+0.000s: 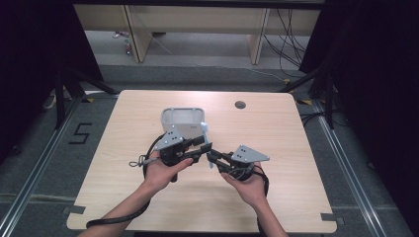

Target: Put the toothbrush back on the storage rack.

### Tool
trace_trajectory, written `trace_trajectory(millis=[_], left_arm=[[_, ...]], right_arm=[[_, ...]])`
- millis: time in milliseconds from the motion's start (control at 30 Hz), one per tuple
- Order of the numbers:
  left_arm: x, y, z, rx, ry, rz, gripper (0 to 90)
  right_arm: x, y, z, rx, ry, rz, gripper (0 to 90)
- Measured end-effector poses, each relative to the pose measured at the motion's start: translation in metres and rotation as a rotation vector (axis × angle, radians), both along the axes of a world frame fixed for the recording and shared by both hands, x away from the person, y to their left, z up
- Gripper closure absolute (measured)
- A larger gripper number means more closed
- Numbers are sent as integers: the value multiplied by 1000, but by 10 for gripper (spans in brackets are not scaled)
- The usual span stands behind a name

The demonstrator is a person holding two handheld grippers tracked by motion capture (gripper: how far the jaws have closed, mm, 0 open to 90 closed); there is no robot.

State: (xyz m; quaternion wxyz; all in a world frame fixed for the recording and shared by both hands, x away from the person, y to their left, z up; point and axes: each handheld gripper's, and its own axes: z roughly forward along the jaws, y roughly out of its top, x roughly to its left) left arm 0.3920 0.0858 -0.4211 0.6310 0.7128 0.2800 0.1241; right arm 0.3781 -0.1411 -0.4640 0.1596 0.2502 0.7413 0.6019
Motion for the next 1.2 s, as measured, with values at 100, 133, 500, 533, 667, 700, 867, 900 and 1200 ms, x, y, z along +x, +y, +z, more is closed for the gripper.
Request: trace_trajectory(millis=[100, 133, 500, 533, 667, 700, 867, 900, 1200], left_arm=[[1, -1, -1, -4, 3, 0, 678], [1, -1, -2, -5, 3, 4, 703], [-1, -4, 1, 21, -17, -1, 842], [-1, -3, 1, 23, -19, 0, 842], [0, 0, 3, 26, -32, 12, 843], [0, 2, 4, 26, -38, 18, 842], [2, 9, 6, 28, -57, 38, 843], [3, 11, 6, 31, -60, 41, 843], [7, 26, 11, 30, -82, 83, 843]], right_arm=[[1, 0, 0, -25, -36, -9, 790], [0, 2, 0, -7, -4, 5, 790], [0, 7, 0, -54, -5, -20, 666], [0, 7, 1, -63, 4, -13, 643], [-1, 6, 1, -96, -4, -38, 556], [-1, 5, 1, -103, -9, -39, 540], [-5, 1, 1, -138, 8, -42, 523], [-6, -1, 1, -144, 7, -39, 522], [-12, -14, -1, -156, 15, -65, 519]])
